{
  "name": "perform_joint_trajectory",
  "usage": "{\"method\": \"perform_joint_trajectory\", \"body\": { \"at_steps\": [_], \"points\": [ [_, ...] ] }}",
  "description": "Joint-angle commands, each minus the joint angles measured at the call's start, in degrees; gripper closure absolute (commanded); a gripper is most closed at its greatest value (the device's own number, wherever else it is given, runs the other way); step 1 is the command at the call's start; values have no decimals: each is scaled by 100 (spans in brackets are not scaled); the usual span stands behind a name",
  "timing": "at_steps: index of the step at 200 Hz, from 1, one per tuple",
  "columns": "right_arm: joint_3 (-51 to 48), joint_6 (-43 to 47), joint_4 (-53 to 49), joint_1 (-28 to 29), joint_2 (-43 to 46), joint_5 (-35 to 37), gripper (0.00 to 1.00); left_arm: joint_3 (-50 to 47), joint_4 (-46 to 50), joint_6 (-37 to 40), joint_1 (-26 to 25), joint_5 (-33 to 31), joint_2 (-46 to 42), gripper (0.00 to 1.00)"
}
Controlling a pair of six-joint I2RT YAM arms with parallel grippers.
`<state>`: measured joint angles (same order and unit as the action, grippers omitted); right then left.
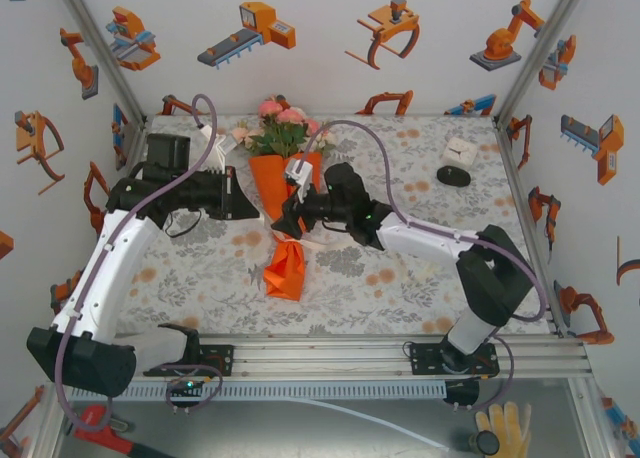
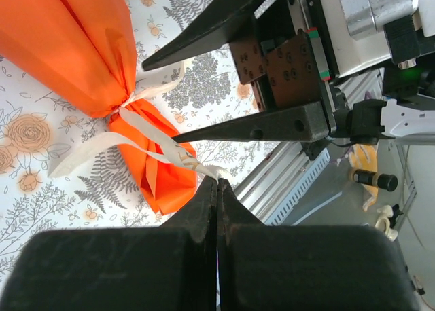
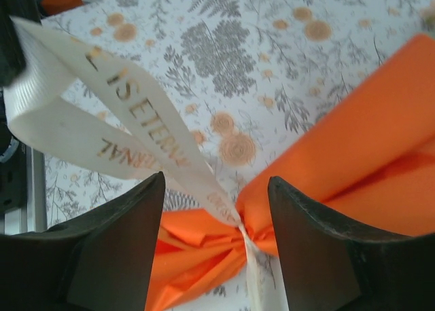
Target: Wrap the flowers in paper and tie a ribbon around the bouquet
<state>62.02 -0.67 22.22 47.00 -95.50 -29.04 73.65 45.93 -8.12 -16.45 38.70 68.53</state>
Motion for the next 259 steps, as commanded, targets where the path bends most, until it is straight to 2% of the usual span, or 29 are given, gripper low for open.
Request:
{"method": "perform_joint_trajectory", "body": {
  "at_steps": [1,18,38,47,69,97,133,145,164,172,180,194,205,225,238,259],
  "points": [
    [241,-248,844,11,-245,-557,47,77,103,214,2,207,-84,100],
    [394,-316,806,11,-389,-787,52,82,127,223,5,201,-71,100],
    [393,-373,889,7,-454,-1173,48,83,143,241,4,181,-78,100],
    [397,-369,890,7,-477,-1194,49,85,135,249,3,174,-99,100],
    [449,-445,872,11,-496,-1090,77,83,180,287,12,43,-127,100],
    [390,-402,881,6,-335,-847,100,-4,282,459,9,-387,-243,100],
    [326,-373,890,-3,-199,-652,100,-175,299,605,10,-532,-404,100],
    [303,-350,888,-6,-175,-609,100,-184,416,704,13,-783,-420,100],
    [319,-396,915,-7,-153,-582,100,-204,758,934,7,-2166,-321,75],
    [326,-429,932,-11,-135,-582,100,-293,746,1016,10,-2606,-298,70],
    [326,-458,947,-7,-131,-585,100,-460,555,1045,14,-2772,-329,64],
    [340,-507,977,-7,-140,-610,100,-686,177,988,10,-2441,-390,52],
    [355,-545,985,-7,-157,-612,100,-878,-224,882,2,-1773,-514,46],
    [388,-620,991,-17,-214,-620,100,-1560,-1349,664,3,-799,-1094,42],
    [392,-683,1002,-16,-244,-633,100,-2144,-2099,458,2,-899,-1574,38],
    [381,-709,1037,-16,-265,-630,100,-2561,-2516,-202,31,-1686,-1916,34]
  ]
}}
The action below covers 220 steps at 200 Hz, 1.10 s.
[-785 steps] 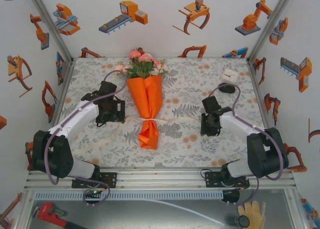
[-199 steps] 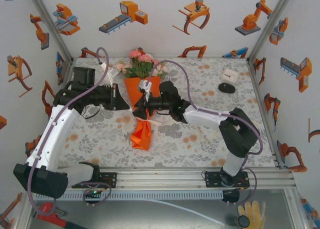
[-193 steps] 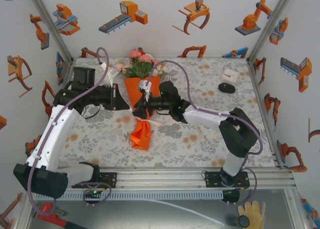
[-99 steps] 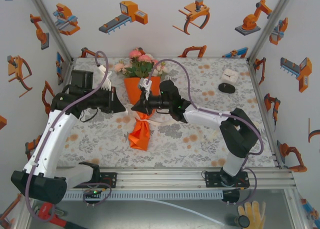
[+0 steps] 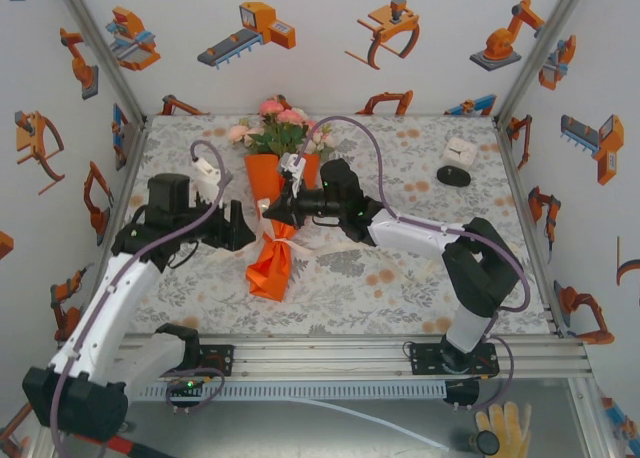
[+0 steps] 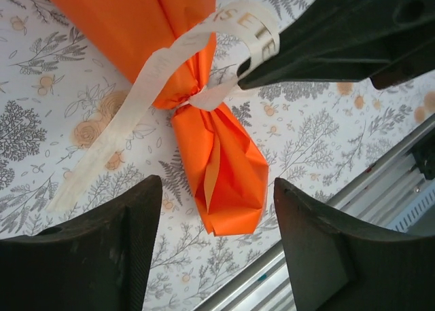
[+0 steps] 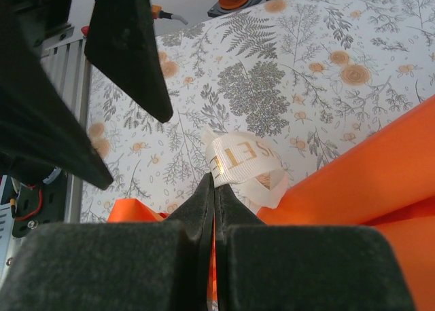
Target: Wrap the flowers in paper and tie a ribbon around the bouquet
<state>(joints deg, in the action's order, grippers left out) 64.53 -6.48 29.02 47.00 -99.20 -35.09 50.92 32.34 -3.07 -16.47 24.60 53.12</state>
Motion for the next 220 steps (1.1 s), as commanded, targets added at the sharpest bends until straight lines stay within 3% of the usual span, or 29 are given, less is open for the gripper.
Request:
{"method": "perform_joint_trajectory", "body": {
  "at_steps": [1,25,44,71,90,111,134,149,184,220],
  "points": [
    [125,-126,358,-16,103,-29,100,-299,-1175,-740,36,-269,-378,34],
    [165,-100,360,-16,66,-173,100,-454,-1796,-1299,52,-63,-359,30],
    [188,-99,359,-16,41,-431,100,-280,-1962,-1207,130,162,-176,21],
    [187,-107,353,-16,41,-480,100,662,-1483,-1769,302,702,755,22],
    [178,-97,355,-15,37,-455,100,625,-1777,-2103,280,821,771,27],
    [209,-126,350,-13,14,-516,100,511,-1760,-1354,291,654,619,31],
    [285,-148,339,-16,-67,-637,100,805,-1254,158,326,1815,965,34],
    [319,-173,342,-16,-98,-672,100,1043,-905,612,443,2397,1169,34],
    [354,-222,325,-16,-121,-754,100,1162,-250,1887,467,2312,1602,34],
    [384,-224,315,-18,-152,-873,100,981,-694,2020,493,2626,1849,38]
  ]
}}
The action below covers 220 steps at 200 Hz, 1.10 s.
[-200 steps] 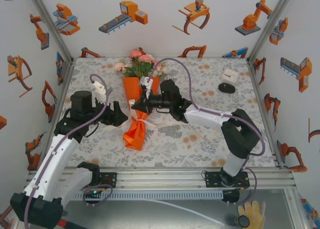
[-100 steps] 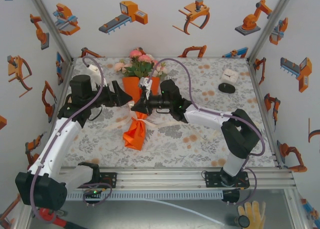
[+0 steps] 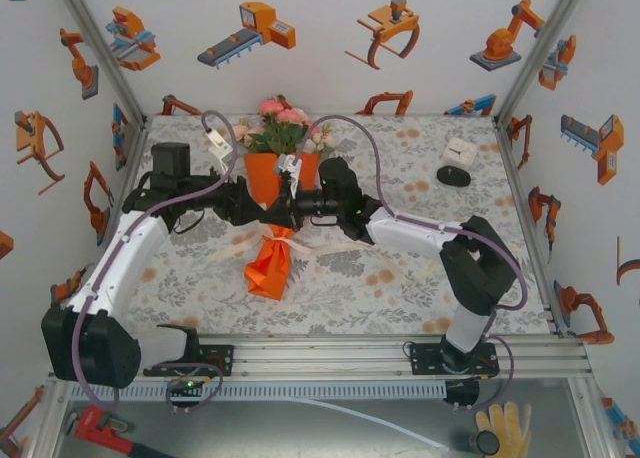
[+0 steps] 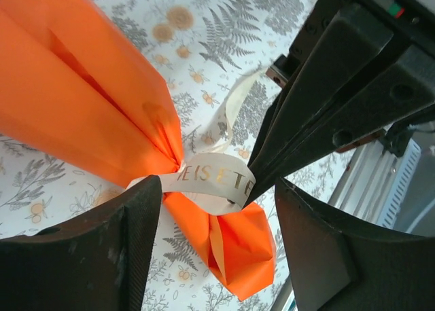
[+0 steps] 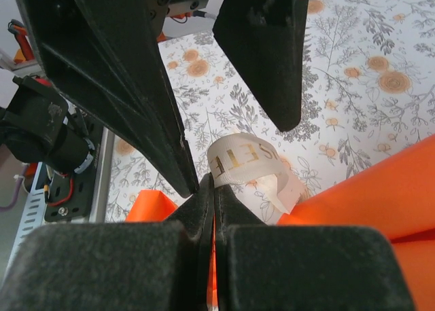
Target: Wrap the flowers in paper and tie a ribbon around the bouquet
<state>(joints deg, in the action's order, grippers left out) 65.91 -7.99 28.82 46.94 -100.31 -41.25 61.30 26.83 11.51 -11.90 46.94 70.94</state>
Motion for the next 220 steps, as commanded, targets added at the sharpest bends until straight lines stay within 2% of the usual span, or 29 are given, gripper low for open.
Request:
{"method": "perform_joint_trajectory", "body": {
  "at_steps": [1,16,44,69,80,99,115,151,178,205,220],
  "points": [
    [247,-72,335,-10,-45,-259,100,-66,-161,563,38,403,64,38],
    [248,-54,310,-20,-51,-293,100,-103,-289,521,47,472,127,40],
    [263,-43,293,-37,-42,-320,100,-137,-438,355,76,802,208,50],
    [283,-62,290,-44,-51,-361,100,-258,-415,433,91,282,139,54],
    [276,-65,278,-45,-56,-372,100,-395,-646,389,107,132,5,62],
    [287,-55,248,-44,-46,-359,100,-446,-710,370,118,234,-60,70],
    [289,-45,225,-44,-31,-356,100,-418,-753,291,118,448,49,70],
    [327,-54,186,-48,-46,-373,100,-463,-1054,49,118,823,130,55],
    [348,-32,142,-47,-55,-376,100,-341,-867,-9,152,1023,153,52],
    [379,-36,133,-53,-81,-372,100,-230,-930,-956,219,1189,272,53],
    [392,-35,133,-50,-95,-373,100,-573,-1586,-1840,224,1093,83,54]
  ]
}}
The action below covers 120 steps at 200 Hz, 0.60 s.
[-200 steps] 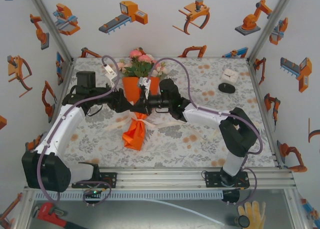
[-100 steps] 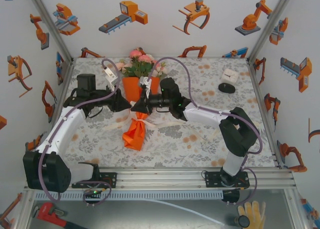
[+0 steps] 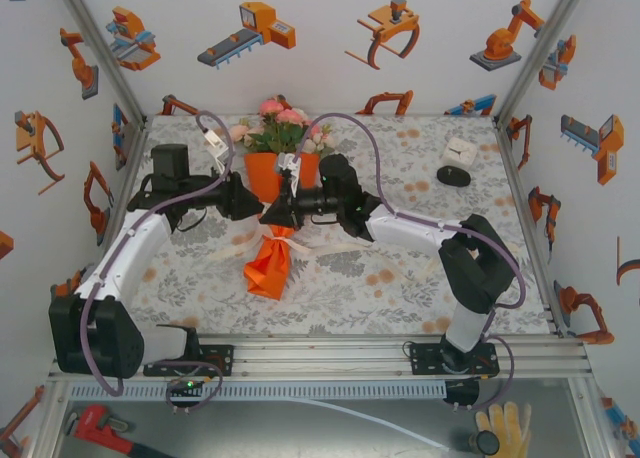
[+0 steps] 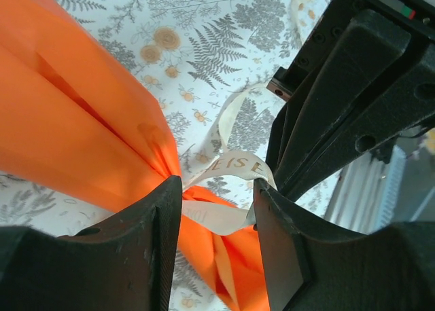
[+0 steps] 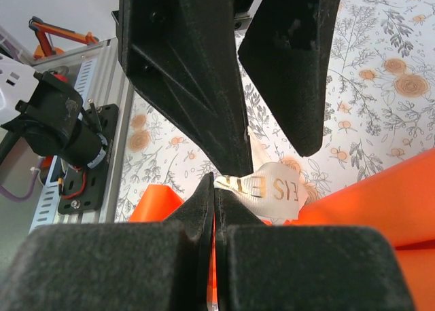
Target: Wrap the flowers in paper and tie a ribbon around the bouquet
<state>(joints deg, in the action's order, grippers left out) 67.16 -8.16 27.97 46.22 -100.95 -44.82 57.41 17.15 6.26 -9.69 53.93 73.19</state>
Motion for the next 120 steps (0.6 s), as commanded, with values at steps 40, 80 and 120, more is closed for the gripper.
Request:
{"method": "perform_joint_trajectory", "body": {
  "at_steps": [40,80,120],
  "points": [
    [257,-18,218,19,-39,-18,100,-1174,-1915,-3178,66,-455,-1157,54],
    [229,-23,215,19,-31,2,100,-1050,-1490,-3943,115,-822,-1301,52],
    [202,-47,218,26,4,17,100,-1134,-1345,-4118,117,-779,-1238,48]
  ]
}}
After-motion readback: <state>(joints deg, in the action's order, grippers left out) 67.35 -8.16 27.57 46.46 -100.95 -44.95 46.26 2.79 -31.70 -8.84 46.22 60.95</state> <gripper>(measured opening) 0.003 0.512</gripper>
